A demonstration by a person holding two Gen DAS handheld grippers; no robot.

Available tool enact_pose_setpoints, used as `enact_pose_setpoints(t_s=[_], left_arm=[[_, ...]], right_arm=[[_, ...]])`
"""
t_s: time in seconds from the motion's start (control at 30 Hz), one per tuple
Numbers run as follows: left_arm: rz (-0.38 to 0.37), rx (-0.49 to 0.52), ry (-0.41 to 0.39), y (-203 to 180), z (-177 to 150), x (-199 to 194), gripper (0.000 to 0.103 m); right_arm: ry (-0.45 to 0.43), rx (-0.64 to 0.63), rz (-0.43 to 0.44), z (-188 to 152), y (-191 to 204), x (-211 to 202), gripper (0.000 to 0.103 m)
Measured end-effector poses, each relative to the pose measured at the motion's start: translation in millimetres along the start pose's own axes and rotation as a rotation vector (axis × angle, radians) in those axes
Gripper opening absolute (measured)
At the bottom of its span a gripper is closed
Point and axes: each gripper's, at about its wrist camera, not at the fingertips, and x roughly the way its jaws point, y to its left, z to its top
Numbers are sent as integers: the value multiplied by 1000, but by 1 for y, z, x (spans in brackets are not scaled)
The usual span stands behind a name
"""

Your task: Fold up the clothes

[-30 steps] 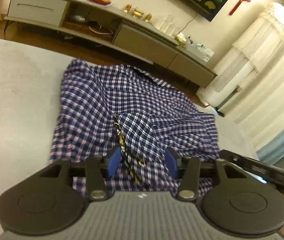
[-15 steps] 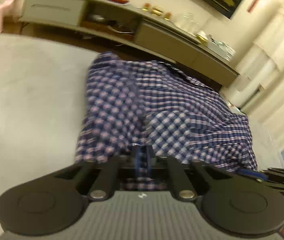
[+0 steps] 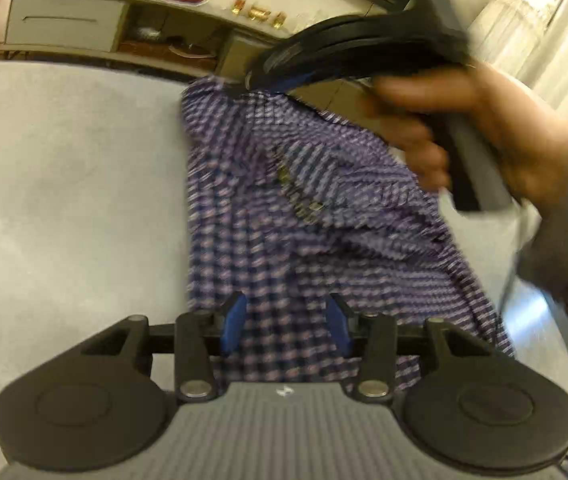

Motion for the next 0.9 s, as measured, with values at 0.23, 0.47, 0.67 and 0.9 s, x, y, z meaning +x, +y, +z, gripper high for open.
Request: enact_pose_setpoints(t_s=[0.23, 0.47, 0.67, 0.9], left_arm=[[-32, 21, 8, 12, -4, -1, 31], [-22, 34, -2, 9, -5, -1, 30], [-22, 42, 2, 12, -6, -6, 30], [-49, 55, -2, 17, -5, -8, 29]], right_arm=[[84, 62, -88, 20, -3, 75, 0], [-41, 192, 26, 8, 3, 15, 4], [-21, 75, -19, 15, 5, 29, 67], [113, -14, -7, 25, -9, 72, 0]])
